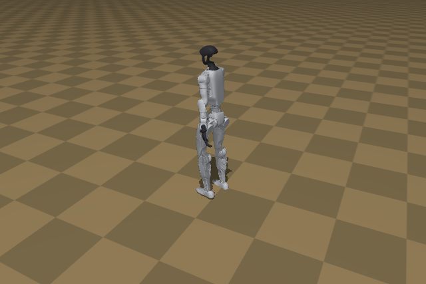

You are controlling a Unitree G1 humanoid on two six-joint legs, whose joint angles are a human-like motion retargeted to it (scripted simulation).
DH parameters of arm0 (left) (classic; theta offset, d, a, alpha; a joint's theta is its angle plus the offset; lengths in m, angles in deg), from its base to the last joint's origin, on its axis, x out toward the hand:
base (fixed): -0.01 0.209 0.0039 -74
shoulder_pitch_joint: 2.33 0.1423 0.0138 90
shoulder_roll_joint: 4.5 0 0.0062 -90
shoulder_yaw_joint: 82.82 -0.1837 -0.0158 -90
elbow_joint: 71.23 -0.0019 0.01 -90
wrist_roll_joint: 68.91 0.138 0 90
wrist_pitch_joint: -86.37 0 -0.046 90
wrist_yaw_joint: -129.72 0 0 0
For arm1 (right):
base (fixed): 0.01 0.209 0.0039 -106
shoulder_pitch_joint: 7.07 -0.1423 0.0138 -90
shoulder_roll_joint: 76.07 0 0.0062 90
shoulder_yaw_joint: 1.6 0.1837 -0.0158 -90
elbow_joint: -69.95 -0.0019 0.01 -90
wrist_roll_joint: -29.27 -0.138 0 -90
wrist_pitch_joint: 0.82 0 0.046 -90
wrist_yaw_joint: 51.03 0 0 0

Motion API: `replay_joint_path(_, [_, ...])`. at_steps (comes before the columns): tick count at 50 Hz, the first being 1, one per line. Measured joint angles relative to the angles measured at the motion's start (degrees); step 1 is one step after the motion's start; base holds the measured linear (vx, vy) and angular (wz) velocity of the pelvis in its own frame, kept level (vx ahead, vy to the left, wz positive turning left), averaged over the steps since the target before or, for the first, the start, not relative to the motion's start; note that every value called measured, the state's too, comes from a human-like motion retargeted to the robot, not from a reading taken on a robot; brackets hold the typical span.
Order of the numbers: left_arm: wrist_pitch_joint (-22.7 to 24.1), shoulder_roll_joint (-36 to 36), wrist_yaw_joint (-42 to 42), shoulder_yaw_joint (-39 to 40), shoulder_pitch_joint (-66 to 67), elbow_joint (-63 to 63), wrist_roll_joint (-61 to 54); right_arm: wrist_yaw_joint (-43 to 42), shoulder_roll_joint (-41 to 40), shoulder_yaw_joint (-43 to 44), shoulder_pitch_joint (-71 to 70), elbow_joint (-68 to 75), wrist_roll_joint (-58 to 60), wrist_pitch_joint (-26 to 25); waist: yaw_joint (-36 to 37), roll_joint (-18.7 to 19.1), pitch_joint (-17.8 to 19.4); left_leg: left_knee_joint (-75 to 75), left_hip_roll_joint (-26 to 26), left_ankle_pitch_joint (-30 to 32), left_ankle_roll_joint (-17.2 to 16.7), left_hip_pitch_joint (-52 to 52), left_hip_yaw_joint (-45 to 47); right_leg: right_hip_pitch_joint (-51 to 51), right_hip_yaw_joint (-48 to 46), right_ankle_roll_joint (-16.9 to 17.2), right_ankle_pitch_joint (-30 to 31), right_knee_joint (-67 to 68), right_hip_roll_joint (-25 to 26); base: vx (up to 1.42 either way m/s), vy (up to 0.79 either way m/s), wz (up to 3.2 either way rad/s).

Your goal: Walk run

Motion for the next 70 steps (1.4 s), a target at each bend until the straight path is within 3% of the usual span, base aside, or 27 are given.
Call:
replay_joint_path(2, [0.05, 0.42, 0.99, 0.35, -0.02, 0.06, 0.4, -1.44, -0.89, -1.25, 0.52, 0.82, 2.01, 0.62, -2.5, -0.23, -0.03, -0.29, 0.12, -0.62, 0.66, 1.09, 0.2, -0.51, 3.92, 1.45, 0.23, 0.12, 0.96, 0.12, -0.08, -1.84])
replay_joint_path(8, [1.48, 3.01, 3.17, -0.39, -0.28, 2.65, -1.24, -2.84, -1.31, -1.49, 2.73, 4.82, 1.71, -0.55, -8.67, -0.91, -0.44, -2.42, 4.31, -2.88, 3.16, 3.71, 12.61, -4.11, 14.54, 5.1, -0.75, 0.35, 5.33, -0.01, -0.06, -2.03])
replay_joint_path(10, [2.06, 4.04, 3.31, -0.56, -0.43, 3.92, -0.99, -1.8, -0.74, -0.45, 3.31, 6.38, 0.52, -1.65, -8.55, -1.2, -0.76, -3.03, 6.07, -3.8, 3.45, 4.39, 18.46, -5.63, 14.7, 4.42, -1.19, 1.06, 5.94, -0.09, -0.06, -2.75])
replay_joint_path(14, [2.57, 5.73, 3.84, 0.62, -0.68, 4.9, -3.36, -2.68, 0.59, 2.06, 3.87, 10.11, -2.08, -5.34, -8.19, -1.34, -1.46, -4.48, 9.04, -5.23, 4.04, 6.56, 30.28, -8.03, -0.32, -1.33, -1.38, 5.62, 2.41, -0.16, -0.07, -2.8])
replay_joint_path(17, [1.93, 6.07, 4.49, 2.21, -1.52, 3.72, -6.58, -4.68, 1.64, 4.97, 4.62, 13.11, -5.28, -8.1, -7.38, -1.65, -2.62, -5.72, 9.82, -6.12, 3.46, 8.51, 38.31, -8.26, -7.87, -2.3, -3.67, 10.73, 0.33, -0.07, -0.07, -2.4])
replay_joint_path(22, [-0.38, 3.4, 5.82, 4.44, -2.79, 2.87, -10.17, -5.25, 3.67, 10.46, 7.8, 16.16, -9.7, -10.76, -6.77, 0.04, -4.33, -7.96, 10.09, -7.15, 2.39, 12.19, 47.93, -5.4, -14.61, -2.57, -8.13, 15.09, -1.11, 0.03, 0.03, -1.76])
replay_joint_path(26, [1.05, 0.89, 3.8, 2.7, -2.84, 6.13, -11.1, -6.16, 4.68, 13.52, 10.4, 18.41, -11.3, -12.16, -7.45, 1.77, -4.95, -9.04, 9.58, -7.85, 0.91, 15.28, 53.27, 0.52, -20.24, -3.85, -8.12, 8.0, -0.71, 0.07, -0.07, -1.18])
replay_joint_path(30, [4.17, -1.06, 2.69, 1.04, -3.07, 11.2, -8.7, -6.42, 4.28, 15.39, 12.45, 21.33, -13.45, -12.45, -7.55, 2.03, -4.13, -7.72, 8.54, -8.32, -1.45, 18.13, 57.87, 2.68, -16.24, -5.75, -5.11, 2.96, 0.2, 0.06, -0.06, -0.77])
replay_joint_path(33, [5.48, -2.42, 4.27, 0.35, -3.55, 13.55, -9.68, -4.51, 3.24, 15.56, 12.33, 22.51, -14.56, -12.0, -9.49, 1.19, -3.15, 1.07, 10.38, -6.19, -4.04, 16.19, 57.68, 2.69, -13.05, -6.07, -4.02, 1.83, -1.62, -0.04, -0.02, -0.35])
replay_joint_path(35, [6.16, -2.19, 4.3, -0.01, -3.58, 14.01, -11.11, -1.97, 2.51, 14.43, 12.55, 22.11, -13.8, -11.22, -10.94, 0.2, -3.57, 9.98, 12.24, -3.76, -3.81, 13.01, 55.47, 2.7, -11.19, -5.7, -3.63, 1.25, -2.99, 0.09, -0.05, -0.63])
replay_joint_path(37, [6.43, -1.71, 4.92, -0.52, -3.94, 13.8, -11.06, -0.63, 1.64, 14.47, 12.44, 20.59, -10.54, -11.37, -11.7, 0.27, -3.99, 19.04, 14.64, -4.04, -3.42, 7.88, 49.16, 2.2, -9.47, -5.38, -3.05, 0.77, -3.16, 0.04, 0.02, -0.79])
replay_joint_path(40, [6.43, -0.95, 6.43, -0.89, -4.25, 12.47, -9.01, -2.43, 0.74, 13.03, 11.92, 17.98, -6.32, -10.37, -12.03, 1.9, -3.59, 23.82, 15.95, -7.27, -6.55, 1.7, 36.12, 2.19, -5.34, -5.64, -1.17, -1.05, -0.59, 0.02, 0.05, -1.33])
replay_joint_path(43, [5.74, 0.3, 6.59, -1.63, -3.81, 10.33, -6.46, -4.38, 0.68, 10.87, 11.34, 15.44, -2.94, -8.51, -10.39, 1.87, -2.94, 16.99, 13.3, -9.73, -7.74, 1.12, 24.26, 2.96, -1.05, -5.55, 0.67, -3.01, 0.78, 0.07, 0.09, -2.0])
replay_joint_path(47, [3.99, 1.25, 5.43, -2.65, -3.38, 6.69, -3.0, -0.87, 2.41, 9.03, 9.82, 12.04, 1.72, -4.38, -6.42, 1.45, -1.82, 6.13, 6.7, -6.35, -7.2, 4.25, 3.25, 3.48, 8.97, -4.09, 2.87, -4.65, 2.74, 0.1, 0.17, -2.34])
replay_joint_path(50, [1.91, 1.16, 4.07, -3.01, -3.25, 3.57, -1.88, 2.1, 4.07, 8.24, 7.31, 9.44, 3.66, -3.72, -4.75, 1.27, -1.49, 3.24, 3.54, -5.31, -4.57, 6.31, -4.14, 2.39, 16.73, -2.38, 4.27, -4.54, 3.91, 0.06, 0.24, -2.22])
replay_joint_path(53, [-0.4, 1.28, 1.84, -1.88, -3.64, 1.85, -1.85, 0.88, 3.36, 7.57, 3.58, 6.61, 3.6, -4.29, -9.1, 1.62, -1.16, 1.22, 6.16, -7.06, 1.29, 8.17, 7.03, 0.19, 20.36, 0.04, 5.48, -4.13, 5.08, -0.15, 0.19, -1.26])
replay_joint_path(57, [-1.07, 1.5, 0.25, -0.49, -3.73, 2.89, -2.31, -4.56, 0.58, 5.87, 1.24, 2.8, -1.19, -3.87, -10.94, 0.83, -0.84, -1.44, 6.53, -6.59, 1.83, 9.34, 12.96, -4.09, 22.66, 2.67, 6.64, -2.6, 5.14, -0.21, 0.12, -1.77])
replay_joint_path(60, [0.02, 1.98, 1.63, 0.1, -3.4, 4.68, -3.23, -5.55, -0.72, 3.71, 2.14, 0.49, -4.82, -1.3, -8.07, 0.02, -1.41, -3.63, 7.87, -6.68, 2.27, 10.27, 21.28, -8.35, 8.86, -0.95, 4.17, 1.74, 1.08, -0.18, 0.09, -2.54])
replay_joint_path(65, [0.41, 1.38, 5.65, 1.76, -3.36, 4.72, -6.84, -1.4, -1.02, 2.03, 3.69, 2.03, -0.36, -0.53, -5.16, -0.29, -2.5, -7.09, 8.71, -6.64, 2.63, 11.98, 32.67, -7.99, -15.26, -4.72, -4.82, 8.76, -3.84, -0.19, 0.03, -2.07])
replay_joint_path(70, [-0.32, -0.6, 1.57, 2.57, -2.27, 4.89, -7.66, -2.83, -0.17, 3.11, 6.44, 6.67, 0.69, -2.37, -5.25, 1.59, -3.61, -8.74, 10.21, -6.89, 2.46, 14.16, 39.55, -3.32, -18.16, -3.72, -8.35, 11.33, -1.02, 0.0, -0.01, -1.29])
